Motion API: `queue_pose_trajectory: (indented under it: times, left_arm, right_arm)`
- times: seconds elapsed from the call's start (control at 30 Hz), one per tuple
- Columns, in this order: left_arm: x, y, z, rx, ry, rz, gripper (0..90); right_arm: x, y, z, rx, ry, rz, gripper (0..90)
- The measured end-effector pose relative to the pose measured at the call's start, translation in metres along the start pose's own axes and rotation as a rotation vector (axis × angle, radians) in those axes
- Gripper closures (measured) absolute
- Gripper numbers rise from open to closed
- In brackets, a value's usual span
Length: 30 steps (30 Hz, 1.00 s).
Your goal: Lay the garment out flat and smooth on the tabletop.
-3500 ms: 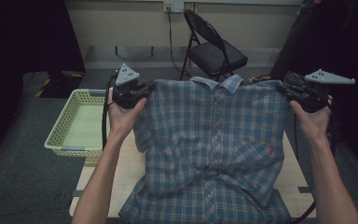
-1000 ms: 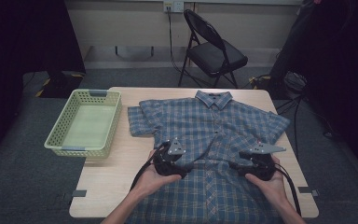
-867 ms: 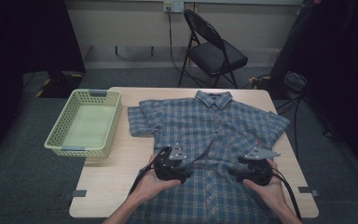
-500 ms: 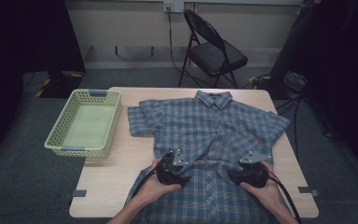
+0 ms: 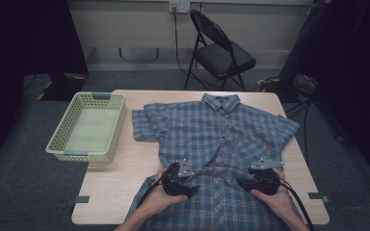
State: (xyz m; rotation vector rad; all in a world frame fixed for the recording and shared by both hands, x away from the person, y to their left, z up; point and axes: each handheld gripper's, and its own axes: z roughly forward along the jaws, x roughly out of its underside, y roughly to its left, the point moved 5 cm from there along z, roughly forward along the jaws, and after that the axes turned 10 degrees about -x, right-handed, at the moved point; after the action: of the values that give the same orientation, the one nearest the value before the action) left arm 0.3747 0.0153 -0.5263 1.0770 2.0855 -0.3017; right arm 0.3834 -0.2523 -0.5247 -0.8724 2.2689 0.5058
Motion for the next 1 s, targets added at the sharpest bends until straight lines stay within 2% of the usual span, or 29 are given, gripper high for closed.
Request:
queue_pose_trajectory:
  times: [0.33,0.5,0.63,0.8,0.87,0.9,1.0]
  left_arm:
    - [0.007,-0.02,-0.012,0.018,0.015,0.015,29.8]
    - [0.013,-0.036,-0.022,0.027,0.024,0.019,28.3]
    - [0.014,-0.045,-0.023,0.045,0.015,0.036,25.4]
    - [0.013,-0.052,-0.023,0.058,0.021,0.05,24.3]
    - [0.012,-0.055,-0.024,0.065,0.027,0.053,24.0]
    - [0.012,-0.058,-0.025,0.078,0.033,0.059,24.0]
    - [0.012,-0.059,-0.028,0.102,0.026,0.054,26.5]
  right_arm:
    - [0.013,0.01,-0.011,-0.016,0.01,-0.013,35.1]
    - [0.022,0.017,-0.02,-0.018,0.017,-0.016,35.1]
    - [0.028,0.019,-0.026,-0.032,0.031,-0.027,35.1]
    - [0.036,0.02,-0.034,-0.027,0.036,-0.022,35.0]
    - [0.039,0.02,-0.037,-0.027,0.034,-0.019,35.0]
    - [0.043,0.021,-0.039,-0.021,0.012,-0.015,35.0]
    - [0.047,0.023,-0.041,-0.018,-0.005,-0.011,34.9]
